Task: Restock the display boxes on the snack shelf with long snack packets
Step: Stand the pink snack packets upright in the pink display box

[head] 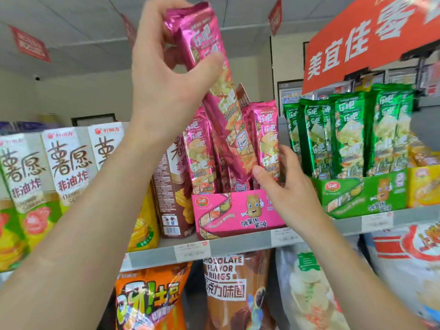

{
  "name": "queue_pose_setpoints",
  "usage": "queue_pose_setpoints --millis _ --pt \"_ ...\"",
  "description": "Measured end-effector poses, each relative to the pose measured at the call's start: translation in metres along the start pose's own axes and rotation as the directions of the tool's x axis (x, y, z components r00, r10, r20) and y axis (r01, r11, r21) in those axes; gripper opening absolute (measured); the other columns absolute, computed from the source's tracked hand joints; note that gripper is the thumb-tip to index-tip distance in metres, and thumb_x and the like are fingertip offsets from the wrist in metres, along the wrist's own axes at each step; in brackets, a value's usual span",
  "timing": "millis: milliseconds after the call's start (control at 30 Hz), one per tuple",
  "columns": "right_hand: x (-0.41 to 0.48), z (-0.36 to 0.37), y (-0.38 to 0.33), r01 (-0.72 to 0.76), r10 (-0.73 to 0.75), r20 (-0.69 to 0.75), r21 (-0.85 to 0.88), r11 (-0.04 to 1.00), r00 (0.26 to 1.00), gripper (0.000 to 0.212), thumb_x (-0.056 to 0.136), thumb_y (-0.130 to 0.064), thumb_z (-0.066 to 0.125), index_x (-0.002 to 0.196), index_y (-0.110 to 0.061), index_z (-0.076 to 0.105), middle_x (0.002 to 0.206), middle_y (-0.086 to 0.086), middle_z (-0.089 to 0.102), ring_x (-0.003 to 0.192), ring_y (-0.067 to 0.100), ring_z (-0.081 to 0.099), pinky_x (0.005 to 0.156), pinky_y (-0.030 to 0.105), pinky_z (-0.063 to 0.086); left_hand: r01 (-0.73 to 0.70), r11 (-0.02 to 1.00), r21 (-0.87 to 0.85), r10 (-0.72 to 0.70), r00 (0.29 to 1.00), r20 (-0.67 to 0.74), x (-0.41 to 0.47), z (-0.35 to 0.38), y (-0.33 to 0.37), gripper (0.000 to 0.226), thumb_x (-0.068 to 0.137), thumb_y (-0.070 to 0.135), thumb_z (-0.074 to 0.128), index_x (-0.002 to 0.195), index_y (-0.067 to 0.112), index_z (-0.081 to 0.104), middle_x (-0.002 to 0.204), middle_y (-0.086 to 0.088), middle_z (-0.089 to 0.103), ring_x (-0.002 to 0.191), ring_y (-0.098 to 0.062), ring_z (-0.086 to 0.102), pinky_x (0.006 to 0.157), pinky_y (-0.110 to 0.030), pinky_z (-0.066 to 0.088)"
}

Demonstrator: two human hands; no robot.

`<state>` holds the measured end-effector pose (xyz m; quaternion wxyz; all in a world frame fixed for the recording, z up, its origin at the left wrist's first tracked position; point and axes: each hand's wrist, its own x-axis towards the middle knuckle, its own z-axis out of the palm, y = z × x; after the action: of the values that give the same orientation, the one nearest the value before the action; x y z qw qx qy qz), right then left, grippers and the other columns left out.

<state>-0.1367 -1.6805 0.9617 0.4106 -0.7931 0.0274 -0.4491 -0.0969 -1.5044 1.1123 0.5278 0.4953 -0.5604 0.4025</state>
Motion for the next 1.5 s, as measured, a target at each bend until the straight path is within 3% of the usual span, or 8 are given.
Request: queue_pose_setpoints --millis 133,367,600,833,967,1300,1400,1500 --pt "-0.024 -0.009 -0.023 0.183 -0.165 -0.182 0.089 0.979 0.969 0.059 0.091 -0.063 0.041 0.144 -0.039 0.036 0.144 -0.019 0.047 0.131 0.0 0.044 0.105 0.029 0.04 -0.007 1.0 -0.016 0.007 0.999 -0.05 -0.018 0.001 0.017 0.026 0.08 0.003 0.057 0.095 0.02 0.045 0.072 0.015 0.049 0.062 -0.005 0.046 0.061 -0.023 0.04" --pt "-0.094 0.027 -0.045 0.021 -0.217 0.314 0.527 0.85 0.924 0.052 0.092 -0.042 0.06 0.121 -0.069 0.027 0.113 -0.059 0.043 0.106 -0.035 0.04 0.081 -0.01 0.029 0.161 0.987 0.002 -0.157 0.965 -0.21 -0.072 0.025 0.019 0.01 0.09 0.023 0.061 0.1 0.02 0.063 0.083 0.014 0.06 0.075 0.001 0.054 0.074 -0.02 0.043" --pt "-0.104 0.028 -0.041 -0.012 -0.13 0.237 0.519 0.854 0.963 0.035 0.086 -0.058 0.054 0.11 -0.079 0.042 0.114 -0.048 0.055 0.108 -0.025 0.049 0.081 -0.007 0.034 0.547 0.629 -0.552 -0.697 0.711 -0.089 -0.084 0.025 0.01 0.03 0.094 0.039 0.061 0.093 0.015 0.079 0.094 -0.007 0.076 0.089 -0.019 0.07 0.089 -0.038 0.057" --pt "-0.106 0.027 -0.039 -0.065 -0.093 0.278 0.511 0.857 0.956 0.039 0.086 -0.064 0.05 0.124 -0.057 0.053 0.123 -0.03 0.061 0.117 -0.011 0.054 0.09 0.004 0.04 0.555 0.579 -0.598 -0.712 0.701 -0.039 -0.087 0.025 0.009 0.031 0.092 0.041 0.062 0.1 0.015 0.077 0.098 -0.009 0.075 0.088 -0.02 0.069 0.087 -0.039 0.057" --pt "-0.105 0.021 -0.046 -0.085 -0.026 0.188 0.556 0.827 0.982 0.034 0.081 -0.064 0.055 0.098 -0.038 0.069 0.094 -0.018 0.073 0.065 -0.016 0.042 0.068 0.01 0.049 0.6 0.591 -0.539 -0.697 0.716 0.034 -0.098 0.027 0.012 0.053 0.078 0.035 0.075 0.126 0.015 0.061 0.093 0.002 0.071 0.074 -0.012 0.068 0.067 -0.032 0.057" --pt "-0.093 0.003 -0.04 -0.176 0.17 0.066 0.589 0.789 0.983 0.023 0.078 -0.075 0.047 0.075 -0.065 0.068 0.081 -0.032 0.07 0.081 -0.013 0.066 0.074 0.01 0.053 0.624 0.525 -0.579 -0.666 0.725 0.176 -0.169 0.057 0.037 0.029 0.07 0.014 0.078 0.098 0.012 0.069 0.084 -0.001 0.075 0.075 -0.011 0.071 0.066 -0.02 0.055" --pt "-0.092 -0.001 -0.019 -0.4 0.248 0.314 0.698 0.595 0.917 0.06 0.063 -0.08 0.065 0.096 -0.032 0.077 0.109 0.008 0.073 0.102 0.024 0.07 0.089 0.045 0.056 0.619 0.538 -0.572 -0.701 0.706 0.104 -0.172 0.066 0.041 0.051 0.071 0.011 0.077 0.12 0.009 0.062 0.094 -0.005 0.076 0.08 -0.013 0.072 0.069 -0.022 0.056" --pt "-0.096 -0.011 -0.018 -0.556 0.085 0.557 0.782 0.283 0.826 0.047 0.08 -0.051 0.071 0.103 -0.01 0.075 0.096 0.018 0.073 0.081 0.027 0.073 0.062 0.033 0.058 0.626 0.526 -0.576 -0.745 0.666 0.045 -0.168 0.066 0.042 0.062 0.072 0.024 0.075 0.13 0.014 0.055 0.091 -0.007 0.077 0.071 -0.016 0.072 0.06 -0.027 0.057"
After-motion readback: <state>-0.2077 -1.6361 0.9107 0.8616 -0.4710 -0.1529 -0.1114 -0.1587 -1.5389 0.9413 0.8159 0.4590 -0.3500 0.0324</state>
